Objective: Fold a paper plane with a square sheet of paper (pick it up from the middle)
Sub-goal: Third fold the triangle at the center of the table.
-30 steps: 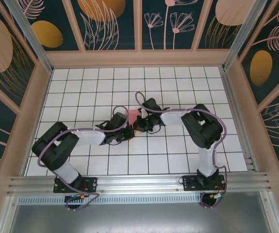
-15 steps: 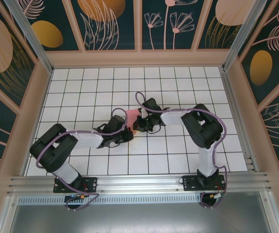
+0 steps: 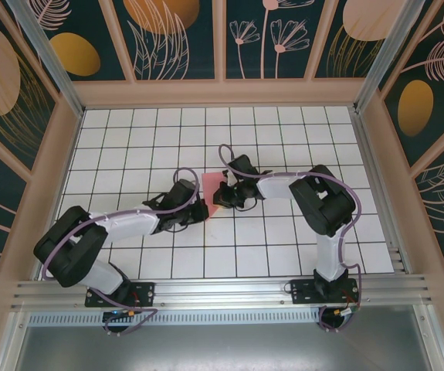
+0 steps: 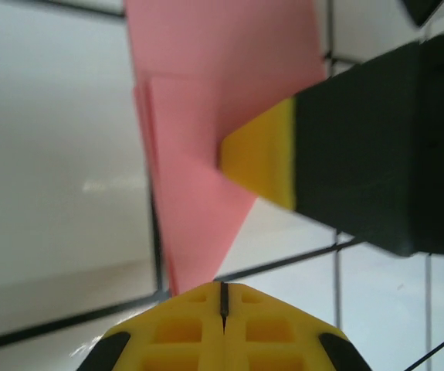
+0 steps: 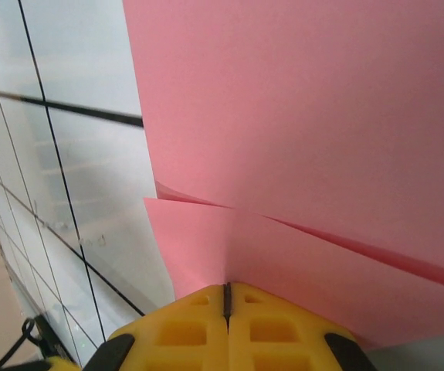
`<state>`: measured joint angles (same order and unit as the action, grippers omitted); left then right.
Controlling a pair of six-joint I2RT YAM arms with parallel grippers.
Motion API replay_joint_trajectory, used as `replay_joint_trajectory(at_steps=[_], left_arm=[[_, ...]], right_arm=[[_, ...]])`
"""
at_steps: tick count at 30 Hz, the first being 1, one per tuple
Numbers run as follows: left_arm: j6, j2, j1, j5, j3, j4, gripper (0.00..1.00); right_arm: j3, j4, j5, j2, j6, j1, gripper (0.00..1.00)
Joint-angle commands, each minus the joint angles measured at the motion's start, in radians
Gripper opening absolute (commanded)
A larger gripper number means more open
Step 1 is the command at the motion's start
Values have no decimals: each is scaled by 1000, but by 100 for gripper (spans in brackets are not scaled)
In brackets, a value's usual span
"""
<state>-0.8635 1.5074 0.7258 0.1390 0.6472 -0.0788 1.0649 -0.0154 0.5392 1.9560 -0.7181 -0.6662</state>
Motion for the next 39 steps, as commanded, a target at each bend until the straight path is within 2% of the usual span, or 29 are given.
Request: replay_joint_trajectory(at_steps=[1, 8, 14, 21, 33, 39], left_arm=[[-25, 65, 6, -40, 42, -52, 0], [-15, 127, 5, -123, 75, -31, 0], [-30, 144, 5, -182, 58, -33, 0], [-34, 155, 5, -173, 53, -36, 0], [-34, 165, 5, -162, 57, -31, 0], [-32, 160, 5, -161, 57, -29, 0]], right_arm=[[-7, 30, -60, -58, -48, 20, 9], [-75, 44, -106, -132, -74, 51, 30], [-124, 34, -118, -154, -59, 91, 41], [-91, 28, -73, -110, -37, 93, 41], [-67, 57, -3, -67, -29, 92, 34], [-92, 134, 69, -67, -36, 93, 28]])
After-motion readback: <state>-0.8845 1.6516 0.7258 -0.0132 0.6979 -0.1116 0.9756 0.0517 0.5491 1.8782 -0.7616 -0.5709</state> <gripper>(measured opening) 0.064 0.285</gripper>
